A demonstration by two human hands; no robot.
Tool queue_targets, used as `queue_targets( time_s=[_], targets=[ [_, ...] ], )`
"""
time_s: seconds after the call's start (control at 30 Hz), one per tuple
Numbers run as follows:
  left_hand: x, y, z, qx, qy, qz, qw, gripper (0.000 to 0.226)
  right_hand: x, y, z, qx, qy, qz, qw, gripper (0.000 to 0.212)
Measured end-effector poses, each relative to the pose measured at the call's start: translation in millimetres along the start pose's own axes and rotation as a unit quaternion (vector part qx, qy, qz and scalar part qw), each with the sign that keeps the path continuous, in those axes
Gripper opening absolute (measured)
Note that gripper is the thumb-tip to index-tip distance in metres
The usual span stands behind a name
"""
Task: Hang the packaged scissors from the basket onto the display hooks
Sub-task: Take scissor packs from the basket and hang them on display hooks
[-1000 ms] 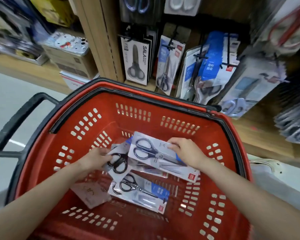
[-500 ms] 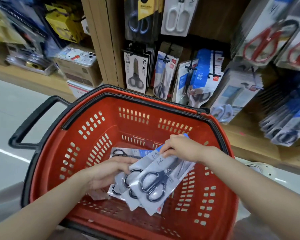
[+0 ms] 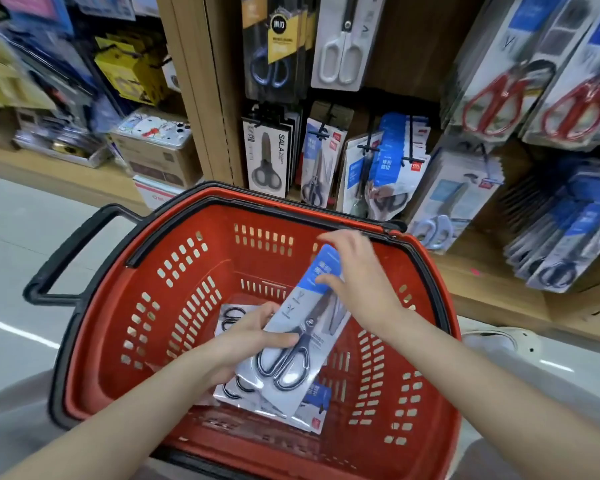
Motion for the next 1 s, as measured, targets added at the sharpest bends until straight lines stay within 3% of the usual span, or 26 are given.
queue_targets(
  time_s=[0.07, 0.13, 0.23, 0.3, 0.4, 0.57, 0.7, 1.0],
  targets=[
    [4.2, 0.7, -5.9, -0.019, -0.043, 0.004, 0.999, 0.032, -13.9, -9.3, -19.2, -0.106, 0.055, 0.069, 0.991, 0.072],
    [2.5, -0.9, -9.7, -0.033, -0.070, 0.021, 0.997, 0.043, -35.1, -17.5, -17.0, -0.113, 0.169, 0.183, 0.962, 0.084],
    [-4.7, -1.8, -6.2, -0.032, -0.056, 0.046, 0.997, 0.062, -46.0, -23.9, -6.6, -0.091, 0.322, 0.263, 0.905, 0.060],
    [-11.9, -0.3, 1.9, -0.018, -0.044, 0.066, 0.997, 0.064, -47.6, -21.7, -13.7, -0.111, 0.329, 0.247, 0.905, 0.042],
    [-31.9, 1.8, 10.4, -0.027, -0.093, 0.092, 0.991, 0.042, -54.8, -19.5, -27.0, -0.135, 0.353, 0.241, 0.894, 0.035],
    [-84.2, 9.3, 17.3, -0.094, -0.084, 0.157, 0.979, 0.039, -57.3, -20.1, -77.2, -0.178, 0.392, 0.203, 0.879, 0.015],
    [-126.0, 24.1, 26.7, -0.180, -0.112, 0.191, 0.958, 0.031, -75.1, -24.6, -151.4, -0.277, 0.407, 0.178, 0.852, 0.017],
    [-205.7, 80.8, 81.9, -0.226, -0.046, 0.236, 0.944, 0.018, -152.8, -70.9, -294.5, -0.444, 0.346, 0.137, 0.815, 0.023]
  ],
)
Point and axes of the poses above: each hand's wrist, its own y-axis towards the middle knuckle, its own z-axis out of the palm, x = y × z, the point moved 8 cm from there along y, towards the middle knuckle, and after that the axes turned 12 degrees about y, right-handed, at the moved point
